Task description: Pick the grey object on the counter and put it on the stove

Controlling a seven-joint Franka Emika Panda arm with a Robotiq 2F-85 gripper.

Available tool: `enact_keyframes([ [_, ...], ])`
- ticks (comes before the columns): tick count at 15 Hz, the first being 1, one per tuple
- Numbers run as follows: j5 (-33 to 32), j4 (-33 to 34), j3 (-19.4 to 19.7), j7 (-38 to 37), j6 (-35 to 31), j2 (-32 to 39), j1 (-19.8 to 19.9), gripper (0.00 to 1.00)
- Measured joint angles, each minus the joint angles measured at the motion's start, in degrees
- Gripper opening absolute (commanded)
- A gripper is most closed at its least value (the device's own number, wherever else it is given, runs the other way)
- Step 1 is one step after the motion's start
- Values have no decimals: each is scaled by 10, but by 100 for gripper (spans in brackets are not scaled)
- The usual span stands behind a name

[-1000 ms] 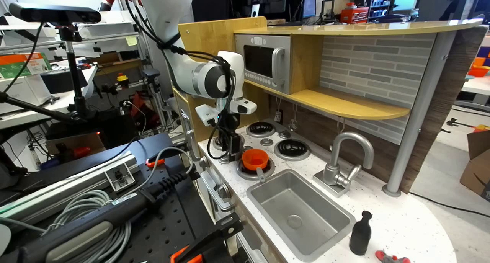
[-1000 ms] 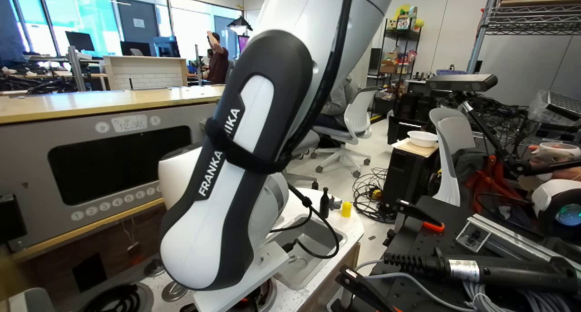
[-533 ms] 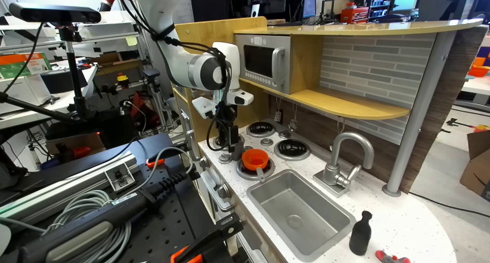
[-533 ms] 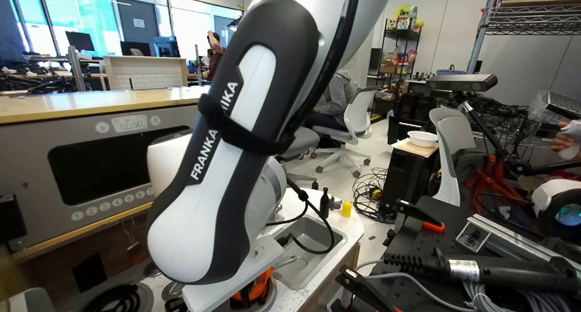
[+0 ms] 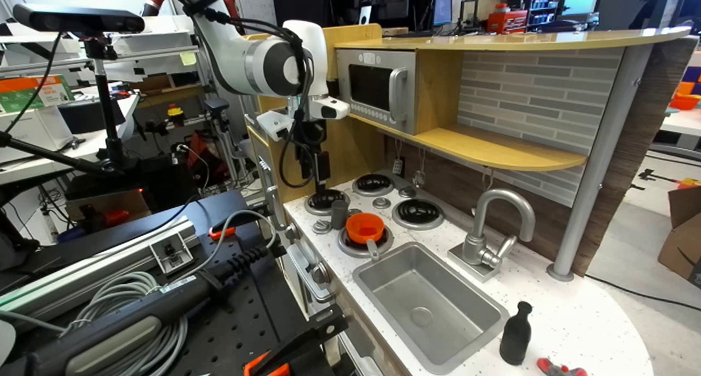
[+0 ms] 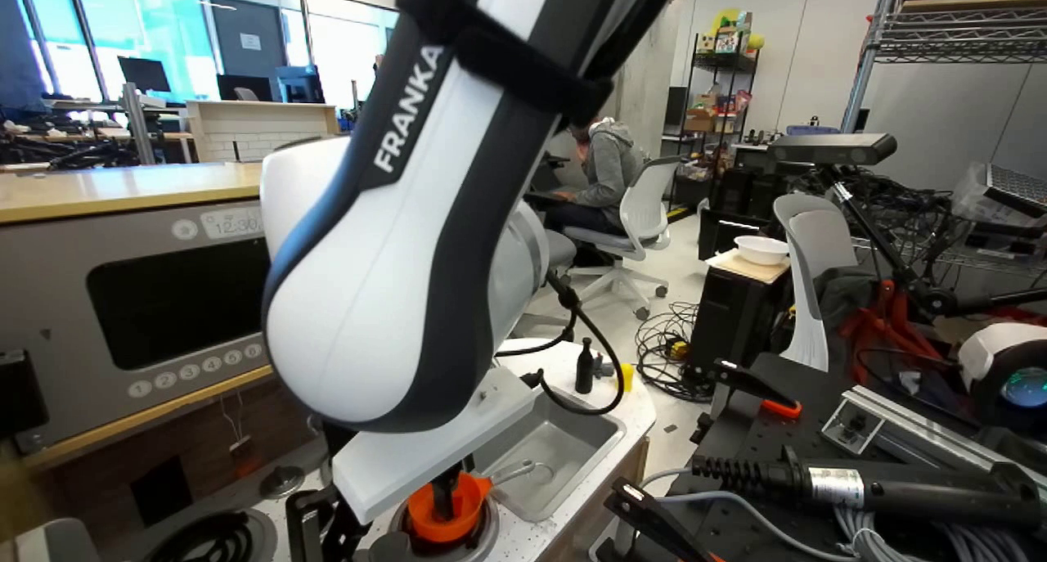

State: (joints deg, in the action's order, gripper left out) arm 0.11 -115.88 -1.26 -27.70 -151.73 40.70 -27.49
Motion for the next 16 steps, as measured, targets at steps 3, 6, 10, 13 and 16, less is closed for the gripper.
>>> enact_keyframes([
  [3, -6, -59, 0, 13, 0, -60, 0, 100],
  [6, -13, -121, -1, 32, 8, -124, 4, 100],
  [10, -16, -187, -34, 116, 83, -188, 45, 100],
  [13, -16, -204, -41, 133, 87, -199, 57, 100],
  [16, -16, -204, -43, 134, 87, -199, 57, 100],
])
